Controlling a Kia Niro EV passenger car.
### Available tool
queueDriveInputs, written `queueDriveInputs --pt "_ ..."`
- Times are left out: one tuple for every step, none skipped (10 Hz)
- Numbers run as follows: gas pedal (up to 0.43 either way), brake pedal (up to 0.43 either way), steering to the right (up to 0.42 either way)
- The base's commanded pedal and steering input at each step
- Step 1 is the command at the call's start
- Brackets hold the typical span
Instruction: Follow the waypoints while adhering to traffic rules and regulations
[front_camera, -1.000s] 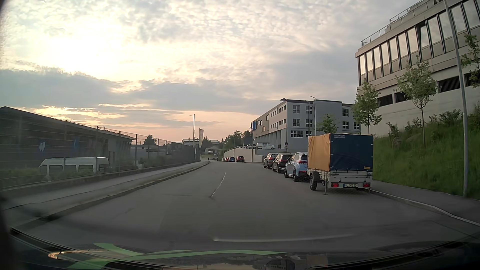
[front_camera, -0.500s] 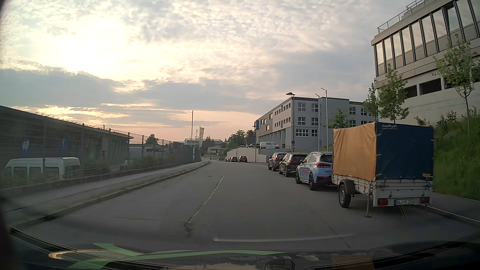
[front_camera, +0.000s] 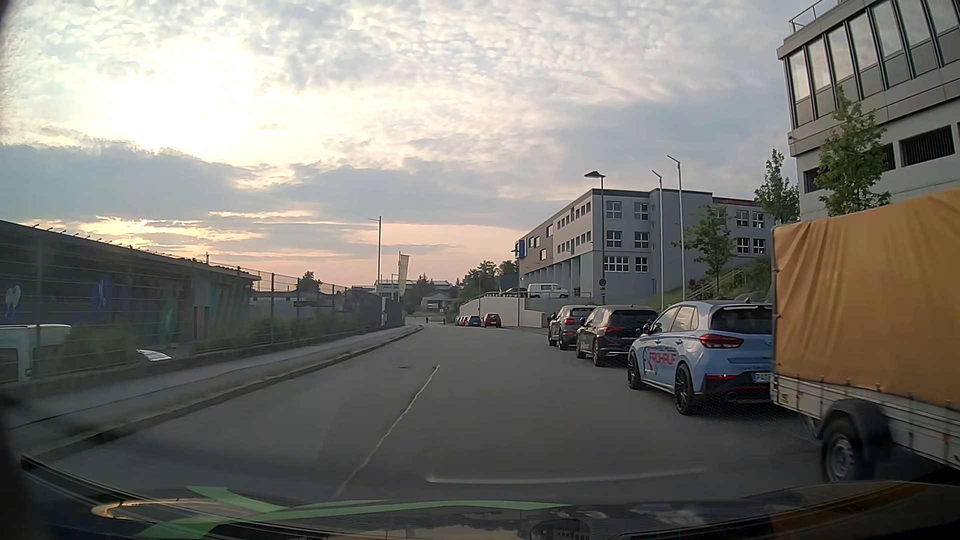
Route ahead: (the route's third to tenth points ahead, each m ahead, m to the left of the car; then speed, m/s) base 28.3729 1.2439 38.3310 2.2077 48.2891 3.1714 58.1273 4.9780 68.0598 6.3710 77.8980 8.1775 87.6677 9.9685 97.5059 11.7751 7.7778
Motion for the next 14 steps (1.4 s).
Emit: queueDriveInputs --pt "0.098 0.0 -0.015" --pt "0.098 0.0 -0.015" --pt "0.098 0.0 -0.015" --pt "0.098 0.0 -0.015" --pt "0.098 0.0 -0.015" --pt "0.098 0.0 -0.015" --pt "0.087 0.0 -0.015" --pt "0.087 0.0 -0.015" --pt "0.087 0.0 -0.015" --pt "0.087 0.0 -0.015" --pt "0.087 0.0 -0.015" --pt "0.087 0.0 -0.015" --pt "0.087 0.0 -0.015" --pt "0.087 0.0 -0.013"
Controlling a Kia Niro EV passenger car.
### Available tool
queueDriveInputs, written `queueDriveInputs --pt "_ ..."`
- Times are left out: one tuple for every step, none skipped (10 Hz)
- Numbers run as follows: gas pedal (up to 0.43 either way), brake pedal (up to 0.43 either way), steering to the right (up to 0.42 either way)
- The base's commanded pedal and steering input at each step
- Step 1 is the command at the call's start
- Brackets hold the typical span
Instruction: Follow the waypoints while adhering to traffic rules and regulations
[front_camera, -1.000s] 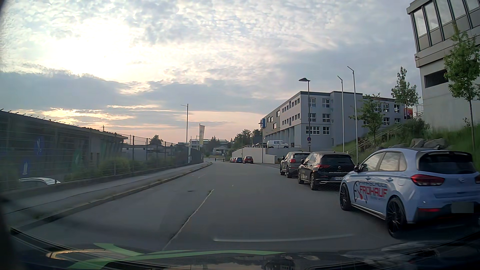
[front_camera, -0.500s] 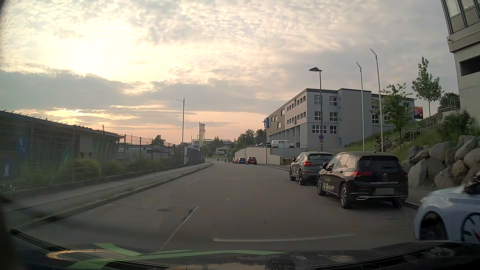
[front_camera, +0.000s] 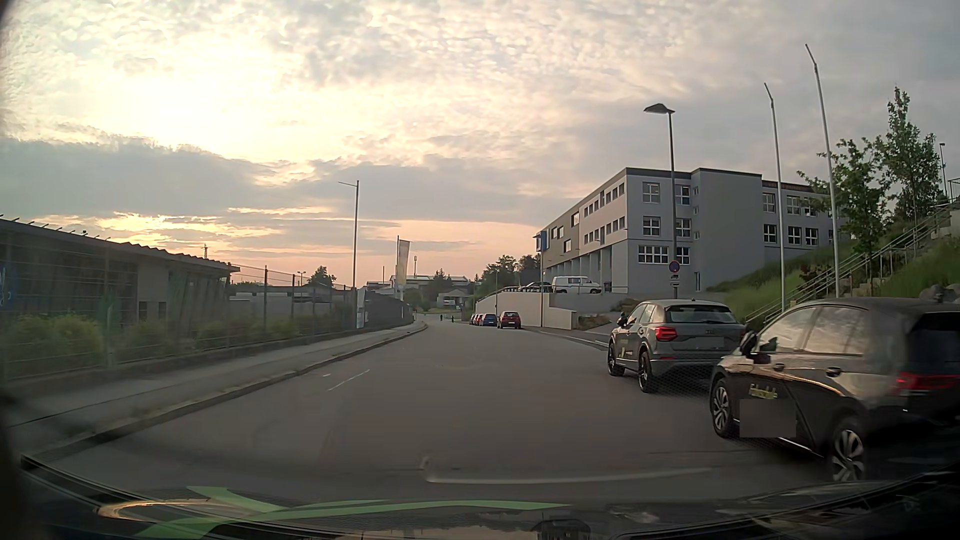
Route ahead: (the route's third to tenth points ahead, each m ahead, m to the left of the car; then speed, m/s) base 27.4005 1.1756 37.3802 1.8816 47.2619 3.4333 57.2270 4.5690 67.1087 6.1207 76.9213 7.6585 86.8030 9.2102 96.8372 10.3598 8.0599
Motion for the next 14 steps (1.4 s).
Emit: queueDriveInputs --pt "0.087 0.0 -0.011" --pt "0.087 0.0 -0.011" --pt "0.087 0.0 -0.01" --pt "0.087 0.0 -0.01" --pt "0.079 0.0 -0.01" --pt "0.079 0.0 -0.009" --pt "0.059 0.0 -0.01" --pt "0.059 0.0 -0.009" --pt "0.059 0.0 -0.009" --pt "0.059 0.0 -0.009" --pt "0.059 0.0 -0.009" --pt "0.059 0.0 -0.009" --pt "0.059 0.0 -0.009" --pt "0.059 0.0 -0.009"
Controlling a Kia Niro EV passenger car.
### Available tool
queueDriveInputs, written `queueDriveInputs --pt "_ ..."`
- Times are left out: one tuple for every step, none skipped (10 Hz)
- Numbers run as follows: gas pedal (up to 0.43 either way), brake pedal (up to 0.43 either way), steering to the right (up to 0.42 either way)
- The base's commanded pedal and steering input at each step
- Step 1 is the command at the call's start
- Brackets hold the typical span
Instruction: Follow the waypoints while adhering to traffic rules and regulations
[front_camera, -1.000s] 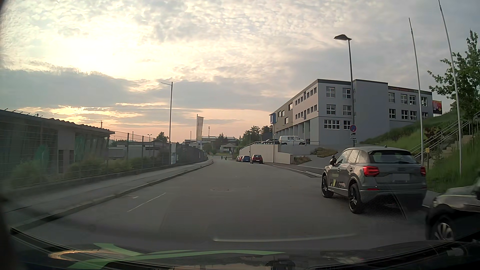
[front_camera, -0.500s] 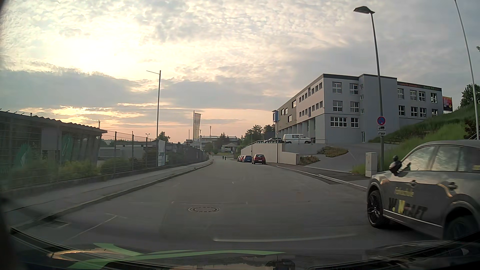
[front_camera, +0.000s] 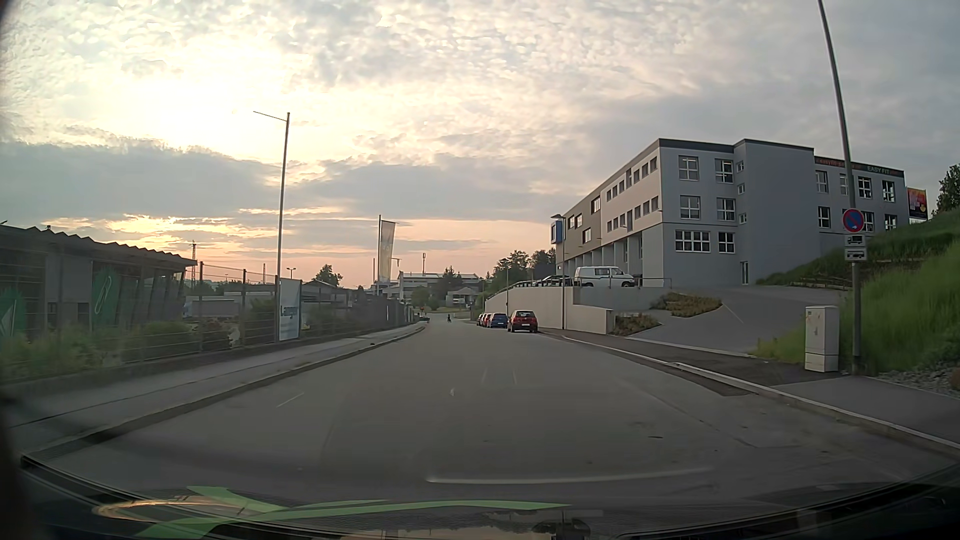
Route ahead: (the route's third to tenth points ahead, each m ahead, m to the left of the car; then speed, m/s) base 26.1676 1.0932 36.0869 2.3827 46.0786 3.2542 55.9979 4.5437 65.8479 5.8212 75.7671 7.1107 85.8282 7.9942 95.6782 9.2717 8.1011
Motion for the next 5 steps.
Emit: queueDriveInputs --pt "0.059 0.0 -0.009" --pt "0.059 0.0 -0.008" --pt "0.059 0.0 -0.007" --pt "0.059 0.0 -0.007" --pt "0.059 0.0 -0.008"
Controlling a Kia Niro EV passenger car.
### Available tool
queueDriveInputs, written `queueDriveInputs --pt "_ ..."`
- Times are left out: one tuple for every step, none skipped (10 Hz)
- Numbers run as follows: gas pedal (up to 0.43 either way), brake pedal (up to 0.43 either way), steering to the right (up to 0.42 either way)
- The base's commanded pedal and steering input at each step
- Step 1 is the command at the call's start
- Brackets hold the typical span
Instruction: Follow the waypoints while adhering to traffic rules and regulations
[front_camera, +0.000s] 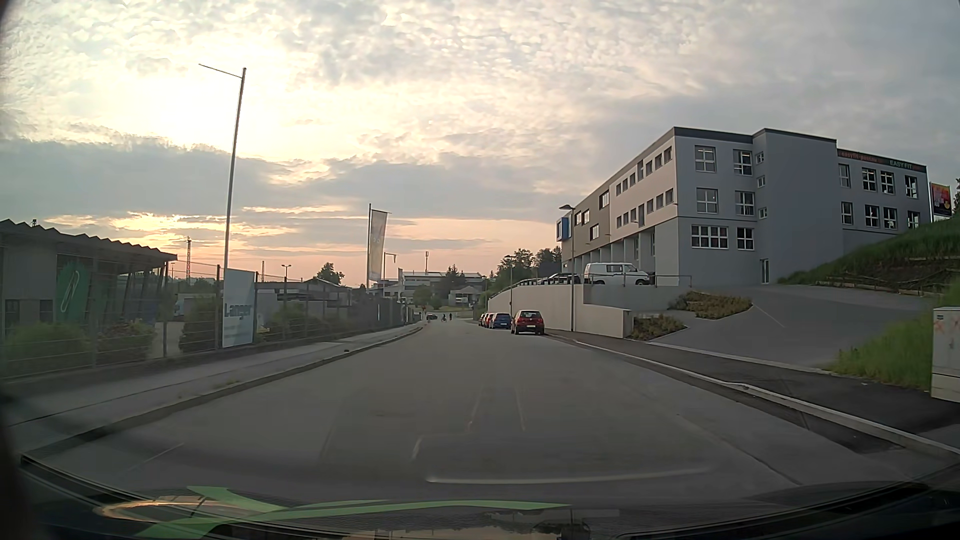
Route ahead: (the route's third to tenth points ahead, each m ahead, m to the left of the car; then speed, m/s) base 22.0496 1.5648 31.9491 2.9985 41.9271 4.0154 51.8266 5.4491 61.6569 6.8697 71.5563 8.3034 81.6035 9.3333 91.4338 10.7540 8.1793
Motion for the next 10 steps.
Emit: queueDriveInputs --pt "0.059 0.0 -0.008" --pt "0.059 0.0 -0.008" --pt "0.059 0.0 -0.008" --pt "0.059 0.0 -0.007" --pt "0.059 0.0 -0.009" --pt "0.059 0.0 -0.011" --pt "0.059 0.0 -0.015" --pt "0.059 0.0 -0.017" --pt "0.059 0.0 -0.018" --pt "0.059 0.0 -0.018"
